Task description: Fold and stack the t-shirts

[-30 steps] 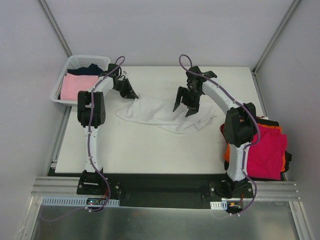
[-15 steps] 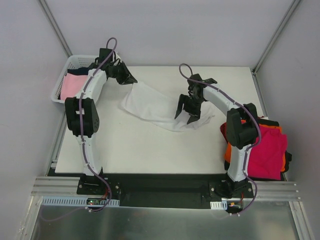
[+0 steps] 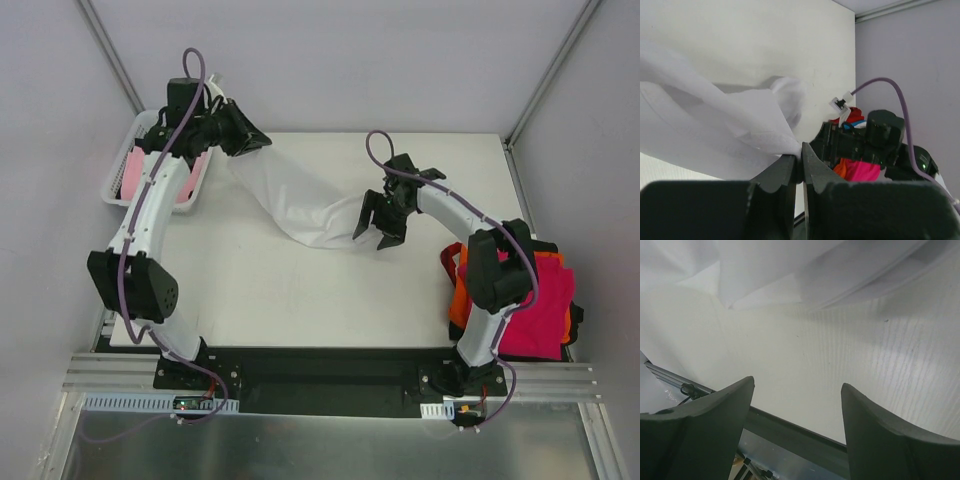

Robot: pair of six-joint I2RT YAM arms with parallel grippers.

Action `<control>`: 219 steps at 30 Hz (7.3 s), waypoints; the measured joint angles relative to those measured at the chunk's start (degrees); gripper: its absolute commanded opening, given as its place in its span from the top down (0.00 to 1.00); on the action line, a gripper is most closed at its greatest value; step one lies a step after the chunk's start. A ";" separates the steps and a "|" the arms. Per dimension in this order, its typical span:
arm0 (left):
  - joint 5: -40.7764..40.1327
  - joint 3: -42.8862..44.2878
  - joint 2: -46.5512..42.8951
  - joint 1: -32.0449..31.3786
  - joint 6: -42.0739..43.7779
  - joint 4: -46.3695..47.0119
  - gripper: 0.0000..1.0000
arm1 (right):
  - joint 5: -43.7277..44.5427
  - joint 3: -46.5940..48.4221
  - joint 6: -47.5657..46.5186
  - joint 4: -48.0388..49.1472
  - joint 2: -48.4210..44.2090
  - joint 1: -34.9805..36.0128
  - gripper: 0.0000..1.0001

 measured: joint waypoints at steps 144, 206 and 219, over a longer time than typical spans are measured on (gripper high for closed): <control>0.33 -14.64 20.72 -11.74 7.50 -4.37 1.00 | 11.21 5.16 3.21 -14.16 -12.55 -13.18 0.99; -36.04 -43.25 -6.54 -8.50 3.02 -17.90 0.46 | 8.39 -5.25 1.40 -13.44 -15.74 -11.32 0.16; -33.35 -43.06 -3.65 -8.52 3.91 -8.04 0.42 | 6.75 -4.66 1.25 -12.26 -13.94 -10.43 0.17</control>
